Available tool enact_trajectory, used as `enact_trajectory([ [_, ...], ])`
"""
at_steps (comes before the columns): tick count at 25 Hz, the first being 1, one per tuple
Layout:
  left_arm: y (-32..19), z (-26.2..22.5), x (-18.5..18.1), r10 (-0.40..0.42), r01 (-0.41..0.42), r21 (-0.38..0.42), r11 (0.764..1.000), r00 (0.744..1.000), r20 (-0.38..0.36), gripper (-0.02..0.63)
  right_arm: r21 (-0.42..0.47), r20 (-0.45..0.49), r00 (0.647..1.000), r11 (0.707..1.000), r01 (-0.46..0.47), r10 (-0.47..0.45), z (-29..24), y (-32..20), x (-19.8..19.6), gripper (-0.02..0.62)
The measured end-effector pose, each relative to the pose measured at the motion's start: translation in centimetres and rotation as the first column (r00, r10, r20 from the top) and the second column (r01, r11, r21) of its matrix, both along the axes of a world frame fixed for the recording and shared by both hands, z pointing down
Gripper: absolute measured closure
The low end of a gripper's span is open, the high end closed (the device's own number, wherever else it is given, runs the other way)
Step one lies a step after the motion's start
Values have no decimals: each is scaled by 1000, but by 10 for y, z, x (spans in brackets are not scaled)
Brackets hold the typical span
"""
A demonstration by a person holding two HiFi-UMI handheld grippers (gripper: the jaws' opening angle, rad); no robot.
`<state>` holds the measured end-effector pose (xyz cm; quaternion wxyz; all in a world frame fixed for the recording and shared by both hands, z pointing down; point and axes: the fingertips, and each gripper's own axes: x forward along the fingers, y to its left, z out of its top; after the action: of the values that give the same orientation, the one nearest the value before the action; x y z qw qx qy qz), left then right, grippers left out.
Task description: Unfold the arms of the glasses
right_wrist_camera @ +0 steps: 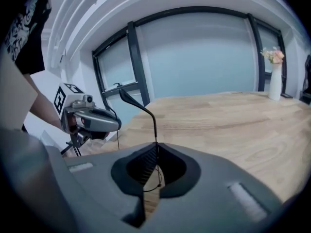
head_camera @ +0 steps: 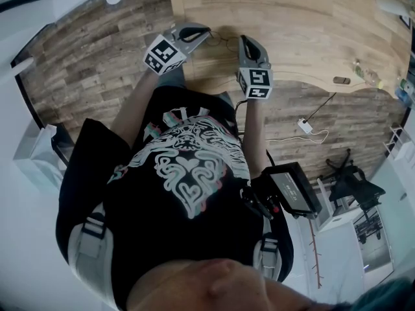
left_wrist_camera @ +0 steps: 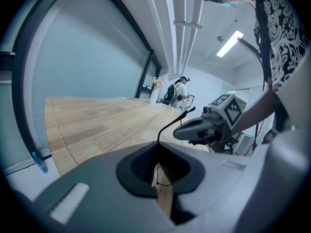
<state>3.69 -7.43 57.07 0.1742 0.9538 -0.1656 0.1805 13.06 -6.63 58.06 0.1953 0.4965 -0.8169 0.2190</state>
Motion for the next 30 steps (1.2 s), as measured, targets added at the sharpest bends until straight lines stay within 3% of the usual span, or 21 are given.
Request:
enact_trajectory([
  [4,-1,-2,1,-3,3,-2,1000,1000,-9,617,-44,142,987,996,-72,77,2,1,7,594],
  [7,-2,-4,2,-7,7,4,1000,1000,-10,617,-59,193,978,996,-64,74,2,5,4,586],
  [13,1,0,1,-4,4,3,1000,1000,8,617,-56,169,985,998,-11,20,3,9,0,584],
  [22,4,2,1,2,-2,17,1000,1000,22,617,-36,164,986,999,-28,34,0,5,4,556],
  [24,6,1,2,10,-11,19,1000,1000,26,617,-30,168,985,999,-19,24,-2,5,3,522],
  [30,10,2,3,18,-19,28,999,999,33,617,-43,128,992,999,-8,14,3,10,6,520],
])
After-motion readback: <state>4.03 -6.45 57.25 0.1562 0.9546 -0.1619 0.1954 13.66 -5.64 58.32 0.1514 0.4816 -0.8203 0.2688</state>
